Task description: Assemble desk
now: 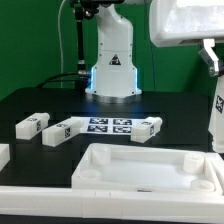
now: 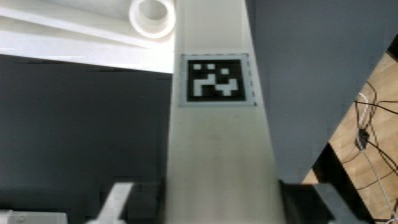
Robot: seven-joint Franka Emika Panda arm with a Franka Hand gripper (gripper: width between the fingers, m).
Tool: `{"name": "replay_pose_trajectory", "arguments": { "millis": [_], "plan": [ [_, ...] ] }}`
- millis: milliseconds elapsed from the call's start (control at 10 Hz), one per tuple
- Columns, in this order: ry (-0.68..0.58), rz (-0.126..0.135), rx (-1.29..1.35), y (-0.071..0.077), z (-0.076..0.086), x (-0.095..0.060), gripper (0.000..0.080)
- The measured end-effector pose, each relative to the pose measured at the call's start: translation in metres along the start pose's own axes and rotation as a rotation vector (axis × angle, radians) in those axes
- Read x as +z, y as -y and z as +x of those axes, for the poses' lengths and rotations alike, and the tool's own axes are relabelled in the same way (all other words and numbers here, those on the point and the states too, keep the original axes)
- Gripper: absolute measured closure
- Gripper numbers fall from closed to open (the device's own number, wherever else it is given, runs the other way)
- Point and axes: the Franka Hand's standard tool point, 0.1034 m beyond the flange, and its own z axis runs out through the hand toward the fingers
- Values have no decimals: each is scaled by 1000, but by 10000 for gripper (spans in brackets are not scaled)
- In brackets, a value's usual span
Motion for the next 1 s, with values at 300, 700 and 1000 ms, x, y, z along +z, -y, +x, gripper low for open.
{"name": "replay_pose_trajectory", "arguments": {
  "millis": [300, 700, 1000],
  "plan": [
    [-28, -6, -36, -16, 21, 9, 509],
    [-118, -20, -39, -18, 25, 9, 509],
    [-144, -25, -49, -19, 24, 13, 509]
  ]
}}
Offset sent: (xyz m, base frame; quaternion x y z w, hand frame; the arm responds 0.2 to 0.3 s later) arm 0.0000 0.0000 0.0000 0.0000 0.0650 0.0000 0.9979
